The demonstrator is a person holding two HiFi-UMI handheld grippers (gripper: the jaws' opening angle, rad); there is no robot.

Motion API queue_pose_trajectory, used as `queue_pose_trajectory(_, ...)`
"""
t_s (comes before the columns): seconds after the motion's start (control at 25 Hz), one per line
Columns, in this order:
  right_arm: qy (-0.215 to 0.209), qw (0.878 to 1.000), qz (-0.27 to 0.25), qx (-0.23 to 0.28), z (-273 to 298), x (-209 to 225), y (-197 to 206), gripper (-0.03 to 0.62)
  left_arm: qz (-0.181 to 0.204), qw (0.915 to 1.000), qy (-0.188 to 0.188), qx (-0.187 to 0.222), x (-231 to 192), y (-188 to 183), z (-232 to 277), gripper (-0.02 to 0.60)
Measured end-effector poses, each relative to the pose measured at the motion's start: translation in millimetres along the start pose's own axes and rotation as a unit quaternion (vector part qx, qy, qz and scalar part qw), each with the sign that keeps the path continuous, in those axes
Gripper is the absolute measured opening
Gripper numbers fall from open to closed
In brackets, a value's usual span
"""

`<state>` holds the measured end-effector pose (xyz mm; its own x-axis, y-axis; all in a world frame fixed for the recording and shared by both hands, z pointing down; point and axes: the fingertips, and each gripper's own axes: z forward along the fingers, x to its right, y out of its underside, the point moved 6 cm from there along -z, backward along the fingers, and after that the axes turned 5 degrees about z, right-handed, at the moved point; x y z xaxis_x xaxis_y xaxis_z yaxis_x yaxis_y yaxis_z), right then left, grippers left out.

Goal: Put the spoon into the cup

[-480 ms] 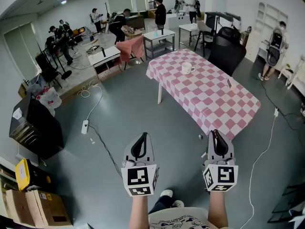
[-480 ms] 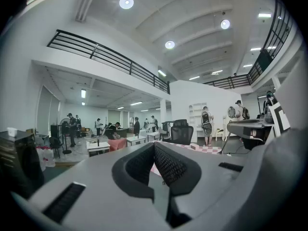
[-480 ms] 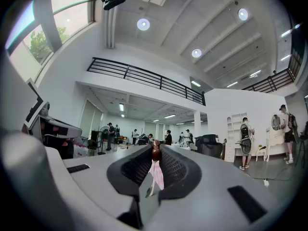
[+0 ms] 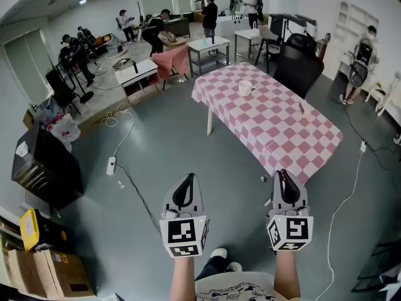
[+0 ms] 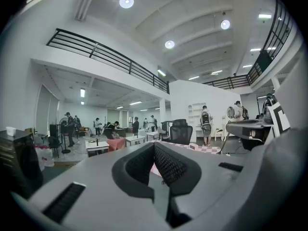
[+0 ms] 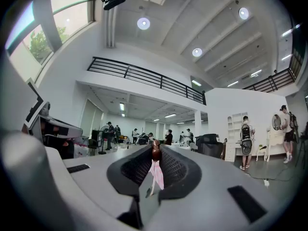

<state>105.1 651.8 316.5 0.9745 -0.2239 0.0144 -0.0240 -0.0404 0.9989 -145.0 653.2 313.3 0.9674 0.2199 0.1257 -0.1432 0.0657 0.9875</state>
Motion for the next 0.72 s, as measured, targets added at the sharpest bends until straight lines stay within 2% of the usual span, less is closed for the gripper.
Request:
queue_pose_trajectory(0.28,-0.001,1.0,0.002,0.002,3,0,-4,0.054,-0.003,1.0,0.005,-0.001,-2,-2,3,0.014)
queue_pose_trajectory(0.72,0.019,1.0,0.023,0.0,68,-17,14,0.054,-0.005,0.9998,0.019,-0.005,-50,11,64,0.014)
